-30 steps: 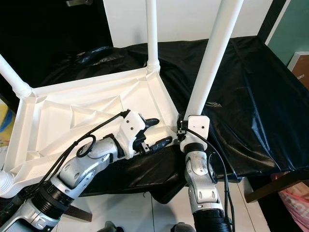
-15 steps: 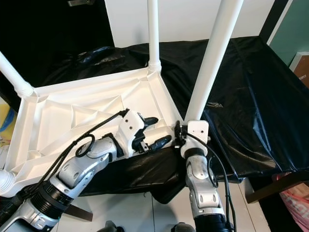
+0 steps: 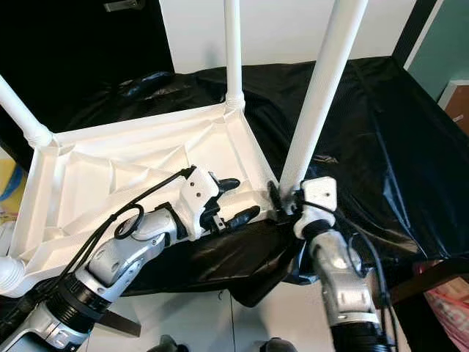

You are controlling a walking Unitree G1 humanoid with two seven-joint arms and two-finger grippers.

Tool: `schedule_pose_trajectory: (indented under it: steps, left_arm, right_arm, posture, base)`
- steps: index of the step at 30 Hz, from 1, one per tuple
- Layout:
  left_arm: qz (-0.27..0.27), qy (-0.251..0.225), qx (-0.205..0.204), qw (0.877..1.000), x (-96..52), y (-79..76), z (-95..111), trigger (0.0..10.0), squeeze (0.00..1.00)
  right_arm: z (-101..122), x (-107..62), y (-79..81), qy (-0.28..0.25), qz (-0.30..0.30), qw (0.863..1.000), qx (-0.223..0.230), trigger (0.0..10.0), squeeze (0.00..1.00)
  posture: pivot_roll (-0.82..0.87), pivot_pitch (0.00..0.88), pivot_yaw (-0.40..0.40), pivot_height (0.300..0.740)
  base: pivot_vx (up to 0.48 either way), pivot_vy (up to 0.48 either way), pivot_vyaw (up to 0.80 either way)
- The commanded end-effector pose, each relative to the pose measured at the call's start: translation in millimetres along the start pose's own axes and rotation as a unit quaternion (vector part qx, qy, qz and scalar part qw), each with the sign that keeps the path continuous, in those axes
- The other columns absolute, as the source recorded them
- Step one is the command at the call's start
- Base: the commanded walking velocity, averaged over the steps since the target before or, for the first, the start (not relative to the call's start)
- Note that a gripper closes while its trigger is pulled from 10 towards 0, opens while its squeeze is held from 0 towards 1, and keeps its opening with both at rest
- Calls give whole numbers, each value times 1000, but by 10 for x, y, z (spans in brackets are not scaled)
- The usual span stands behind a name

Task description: Building children table

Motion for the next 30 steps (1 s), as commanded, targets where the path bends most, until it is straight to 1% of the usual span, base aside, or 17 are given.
schedule_pose_trajectory:
  steps: [1, 3, 5, 6, 7, 8, 9, 10, 11, 12, 13, 19, 22, 23, 25, 26, 30]
  left_arm:
    - [-74, 15, 4, 997, -34, -161, -63, 10000, 0]
    - [-75, 16, 5, 997, -35, -155, -63, 10000, 0]
    - [-75, 17, 5, 997, -35, -152, -62, 10000, 0]
    - [-75, 17, 6, 997, -35, -147, -60, 10000, 0]
    - [-75, 17, 6, 997, -35, -147, -60, 10000, 0]
    - [-75, 18, 7, 997, -32, -140, -58, 10000, 0]
    - [-75, 18, 7, 997, -32, -140, -58, 10000, 0]
    - [-75, 18, 9, 997, -25, -132, -50, 10000, 0]
    - [-75, 18, 9, 997, -25, -132, -50, 10000, 0]
    - [-75, 17, 10, 997, -19, -125, -43, 10000, 0]
    - [-75, 17, 10, 997, -19, -125, -43, 10000, 0]
    - [-70, 11, 17, 997, 7, -75, 1, 10000, 0]
    - [-69, 11, 18, 997, 12, -67, 8, 10000, 0]
    - [-68, 10, 19, 997, 17, -60, 18, 10000, 0]
    - [-68, 10, 19, 997, 17, -60, 18, 10000, 0]
    - [-67, 8, 20, 998, 22, -54, 29, 10000, 0]
    - [-64, 4, 21, 998, 29, -53, 37, 10000, 0]
  right_arm:
    - [30, 10, 89, -11, 39, 999, 4, 10000, 0]
    - [15, 30, 63, -8, 66, 998, 0, 10000, 0]
    - [11, 39, 50, -7, 71, 997, -1, 10000, 0]
    - [-7, 59, 66, -3, 95, 995, -7, 10000, 0]
    - [-7, 59, 66, -3, 95, 995, -7, 10000, 0]
    - [-35, 86, 85, 4, 118, 993, -8, 10000, 0]
    - [-35, 86, 85, 4, 118, 993, -8, 10000, 0]
    - [-63, 120, 86, 9, 137, 990, -15, 10000, 0]
    - [-63, 120, 86, 9, 137, 990, -15, 10000, 0]
    - [-86, 154, 80, 15, 151, 988, -17, 10000, 0]
    - [-86, 154, 80, 15, 151, 988, -17, 10000, 0]
    - [-140, 286, 28, 21, 178, 983, -25, 10000, 0]
    - [-144, 301, 23, 20, 180, 983, -25, 10000, 0]
    - [-150, 316, 19, 20, 181, 983, -32, 4510, 0]
    - [-150, 316, 19, 20, 181, 983, -32, 4510, 0]
    - [-159, 324, 15, 21, 181, 983, -36, 0, 0]
    - [-197, 314, 10, 25, 184, 982, -38, 0, 0]
  posture:
    - [-113, 43, 29, 740]
    - [-108, 35, 32, 740]
    - [-108, 35, 32, 740]
    - [-107, 30, 35, 740]
    - [-107, 30, 35, 740]
    - [-107, 26, 36, 740]
    - [-107, 26, 36, 740]
    - [-104, 20, 38, 740]
    - [-104, 20, 38, 740]
    - [-102, 15, 37, 740]
    - [-102, 15, 37, 740]
    - [-94, 0, 39, 740]
    - [-94, 0, 39, 740]
    - [-91, 0, 36, 740]
    - [-91, 0, 36, 740]
    - [-89, 0, 30, 740]
    - [-89, 0, 28, 740]
  base:
    - [0, 0, 0]
    - [0, 0, 0]
    - [0, 0, 0]
    - [0, 0, 0]
    - [0, 0, 0]
    - [0, 0, 0]
    - [0, 0, 0]
    - [0, 0, 0]
    - [0, 0, 0]
    - [0, 0, 0]
    - [0, 0, 0]
    - [0, 0, 0]
    - [0, 0, 0]
    - [0, 0, 0]
    - [0, 0, 0]
    - [0, 0, 0]
    - [0, 0, 0]
Point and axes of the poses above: a point about 5 cm out from each wrist's last joint towards the gripper, its own x axis pointing out of the wrist towards the gripper, its own z axis along the axis of the wrist's last joint, y = z × x, the point moved 6 cm from there along x, pointing out of the wrist towards the gripper, and after that the axes turned 8 degrees about -x, right-handed, at the moved point
